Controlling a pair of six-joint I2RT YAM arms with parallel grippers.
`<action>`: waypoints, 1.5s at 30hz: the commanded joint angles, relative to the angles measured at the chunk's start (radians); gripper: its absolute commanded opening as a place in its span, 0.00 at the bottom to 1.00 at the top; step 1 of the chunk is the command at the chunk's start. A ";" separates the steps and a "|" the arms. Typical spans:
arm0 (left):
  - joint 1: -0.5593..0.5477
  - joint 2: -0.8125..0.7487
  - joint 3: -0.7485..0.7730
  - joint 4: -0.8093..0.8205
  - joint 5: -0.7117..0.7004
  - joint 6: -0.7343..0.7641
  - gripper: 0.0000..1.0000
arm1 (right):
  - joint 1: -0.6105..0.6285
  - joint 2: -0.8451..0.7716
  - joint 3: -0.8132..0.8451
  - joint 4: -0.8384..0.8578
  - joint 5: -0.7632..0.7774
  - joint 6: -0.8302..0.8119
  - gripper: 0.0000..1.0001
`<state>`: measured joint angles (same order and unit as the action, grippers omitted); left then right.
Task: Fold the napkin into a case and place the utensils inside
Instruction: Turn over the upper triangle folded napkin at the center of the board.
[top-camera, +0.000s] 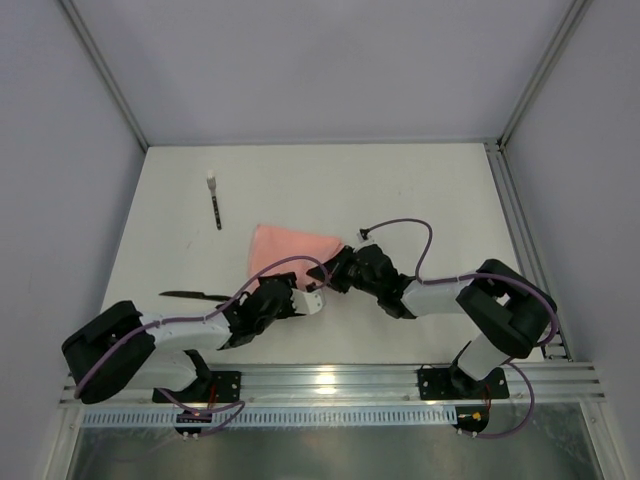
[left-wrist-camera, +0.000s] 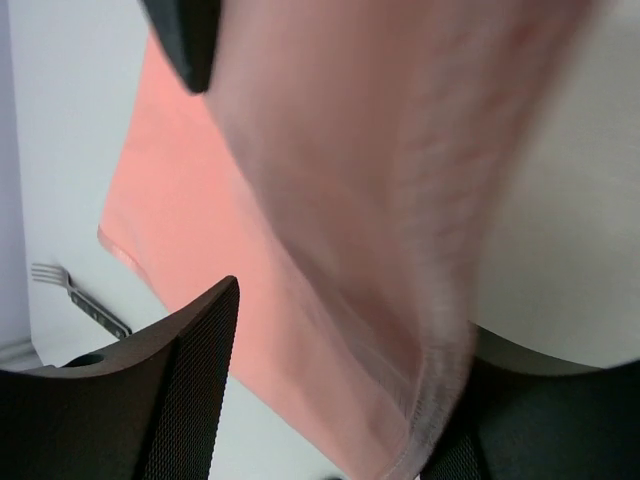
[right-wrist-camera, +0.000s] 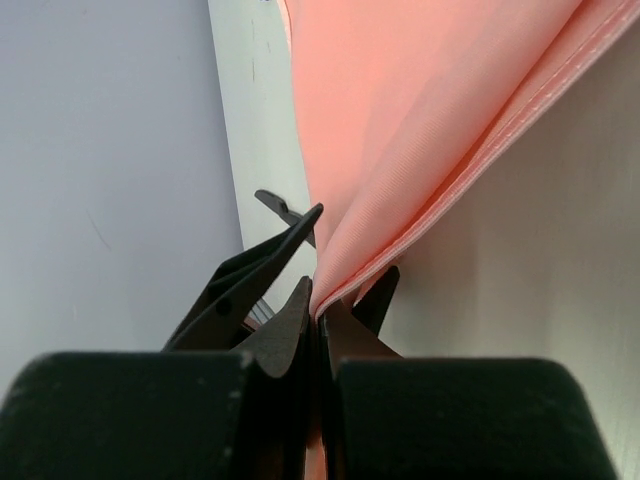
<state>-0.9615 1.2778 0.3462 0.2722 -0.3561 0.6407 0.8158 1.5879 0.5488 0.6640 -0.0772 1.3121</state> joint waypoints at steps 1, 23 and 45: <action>0.038 -0.058 -0.016 0.046 -0.001 -0.015 0.63 | -0.007 -0.051 -0.007 0.019 -0.010 -0.007 0.04; 0.477 -0.132 0.008 -0.004 0.197 0.119 0.51 | -0.033 -0.109 -0.110 -0.033 -0.062 -0.050 0.04; 0.564 -0.201 0.151 -0.687 0.413 0.214 0.71 | -0.033 -0.051 -0.193 -0.036 -0.133 -0.054 0.43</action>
<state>-0.4034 1.1015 0.4393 -0.1650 -0.0483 0.8219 0.7834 1.5360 0.3649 0.6281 -0.1818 1.2781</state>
